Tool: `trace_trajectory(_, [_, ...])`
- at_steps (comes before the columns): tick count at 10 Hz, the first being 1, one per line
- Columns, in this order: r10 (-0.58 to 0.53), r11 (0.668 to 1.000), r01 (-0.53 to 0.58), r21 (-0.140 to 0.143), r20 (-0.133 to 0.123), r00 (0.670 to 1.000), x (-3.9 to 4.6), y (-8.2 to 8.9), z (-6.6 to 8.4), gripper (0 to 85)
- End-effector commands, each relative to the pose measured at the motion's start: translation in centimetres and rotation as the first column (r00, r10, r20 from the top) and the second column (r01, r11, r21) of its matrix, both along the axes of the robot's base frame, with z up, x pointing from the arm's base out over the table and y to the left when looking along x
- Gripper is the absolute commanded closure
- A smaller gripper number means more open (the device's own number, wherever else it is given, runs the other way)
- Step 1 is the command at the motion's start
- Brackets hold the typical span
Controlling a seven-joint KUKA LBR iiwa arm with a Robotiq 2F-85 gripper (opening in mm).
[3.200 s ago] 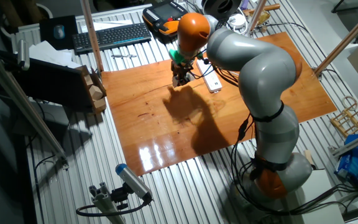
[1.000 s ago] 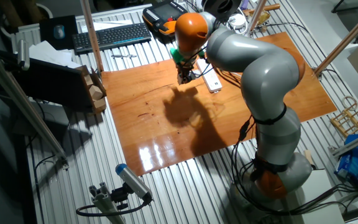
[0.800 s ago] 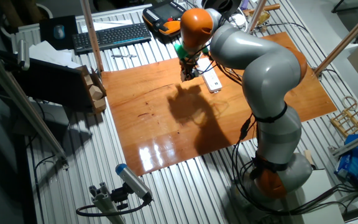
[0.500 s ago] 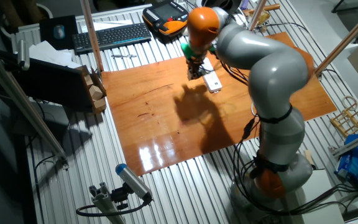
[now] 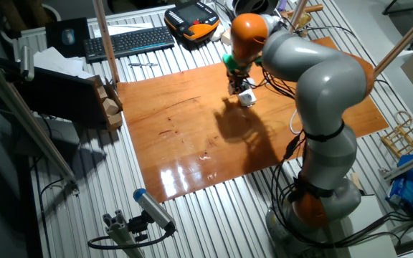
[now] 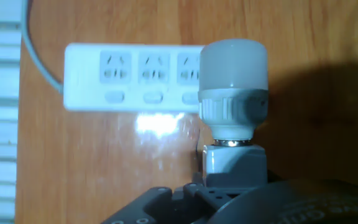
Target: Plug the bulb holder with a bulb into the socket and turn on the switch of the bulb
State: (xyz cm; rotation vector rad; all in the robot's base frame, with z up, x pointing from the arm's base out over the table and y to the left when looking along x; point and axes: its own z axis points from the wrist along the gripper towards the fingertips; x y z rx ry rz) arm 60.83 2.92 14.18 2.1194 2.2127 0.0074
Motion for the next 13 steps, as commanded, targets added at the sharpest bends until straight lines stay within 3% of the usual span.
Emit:
trace_trajectory(1, [-0.035, 0.999, 0.035, -0.009, 0.002, 0.999, 0.04, -2.23, 0.35, 85.0])
trace_trajectory(3, [-0.081, 0.997, 0.080, -0.006, -0.019, 0.997, 0.10, -2.69, 1.23, 85.0])
trace_trajectory(8, [-0.109, 0.994, 0.109, -0.004, -0.031, 0.994, 0.33, -2.03, 1.00, 85.0])
trace_trajectory(10, [-0.073, 0.997, 0.073, -0.009, -0.044, 0.996, 0.33, -2.03, 1.00, 85.0])
trace_trajectory(11, [-0.055, 0.998, 0.055, 0.007, -0.041, 0.998, 0.33, -2.03, 1.00, 85.0])
trace_trajectory(12, [-0.028, 1.000, 0.028, 0.012, -0.055, 0.998, 0.33, -2.03, 1.00, 85.0])
trace_trajectory(13, [-0.013, 1.000, 0.013, -0.003, -0.055, 0.998, 0.33, -2.03, 1.00, 85.0])
